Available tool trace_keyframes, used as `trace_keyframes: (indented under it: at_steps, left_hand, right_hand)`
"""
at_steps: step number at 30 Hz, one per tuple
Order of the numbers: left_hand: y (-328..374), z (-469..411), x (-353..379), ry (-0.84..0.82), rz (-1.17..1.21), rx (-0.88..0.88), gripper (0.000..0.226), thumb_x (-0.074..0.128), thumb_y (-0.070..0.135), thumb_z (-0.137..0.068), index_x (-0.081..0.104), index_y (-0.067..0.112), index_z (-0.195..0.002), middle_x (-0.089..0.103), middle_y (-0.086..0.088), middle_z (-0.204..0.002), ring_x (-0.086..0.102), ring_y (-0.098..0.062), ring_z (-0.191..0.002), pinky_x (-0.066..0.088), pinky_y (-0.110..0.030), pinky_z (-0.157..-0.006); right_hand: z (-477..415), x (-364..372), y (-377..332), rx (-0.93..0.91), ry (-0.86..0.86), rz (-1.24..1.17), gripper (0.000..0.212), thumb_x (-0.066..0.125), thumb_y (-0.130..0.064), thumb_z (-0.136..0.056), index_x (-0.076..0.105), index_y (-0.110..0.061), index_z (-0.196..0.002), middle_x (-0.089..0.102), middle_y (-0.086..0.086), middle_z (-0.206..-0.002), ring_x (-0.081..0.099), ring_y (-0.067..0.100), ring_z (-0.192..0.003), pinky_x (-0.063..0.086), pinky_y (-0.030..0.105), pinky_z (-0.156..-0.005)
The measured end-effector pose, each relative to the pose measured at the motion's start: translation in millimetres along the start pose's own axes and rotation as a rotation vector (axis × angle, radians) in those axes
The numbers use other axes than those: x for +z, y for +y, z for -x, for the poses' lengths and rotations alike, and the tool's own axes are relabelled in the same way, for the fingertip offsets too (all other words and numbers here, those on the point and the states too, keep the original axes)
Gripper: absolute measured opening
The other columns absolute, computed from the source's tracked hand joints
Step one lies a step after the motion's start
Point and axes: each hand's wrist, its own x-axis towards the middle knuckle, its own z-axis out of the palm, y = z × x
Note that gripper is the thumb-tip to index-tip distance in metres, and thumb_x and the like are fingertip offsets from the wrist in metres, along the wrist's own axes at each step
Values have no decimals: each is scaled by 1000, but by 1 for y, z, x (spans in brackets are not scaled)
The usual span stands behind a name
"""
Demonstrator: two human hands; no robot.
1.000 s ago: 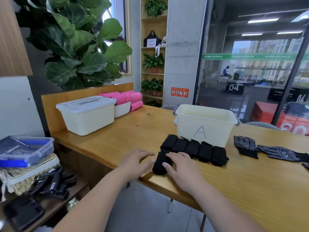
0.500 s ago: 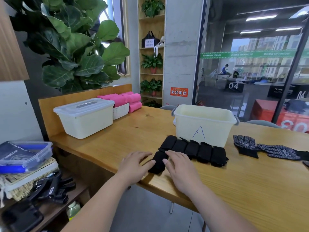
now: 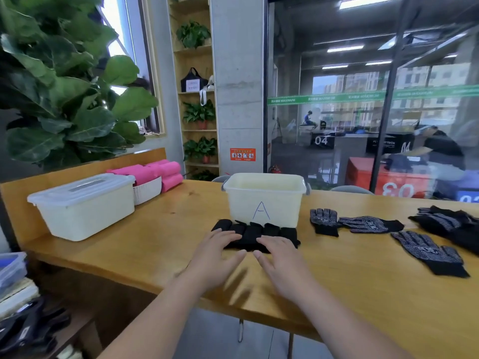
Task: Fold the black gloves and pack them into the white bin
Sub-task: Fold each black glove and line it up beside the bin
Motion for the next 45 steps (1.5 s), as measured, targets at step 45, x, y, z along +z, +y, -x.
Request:
trace_keyframes:
  at_steps: [45]
  left_hand:
    - [171,-114,225,-391,-409,128,82,19,69,-106,13,19,-170,2,-1,-178,-5,-19,-164,4,-48,-133]
  right_hand:
    - [20,-94,255,465,-59,431,73,24,-67,-105,29,-23,-164,11,-2,-176,2,20,-163,8,48,-131]
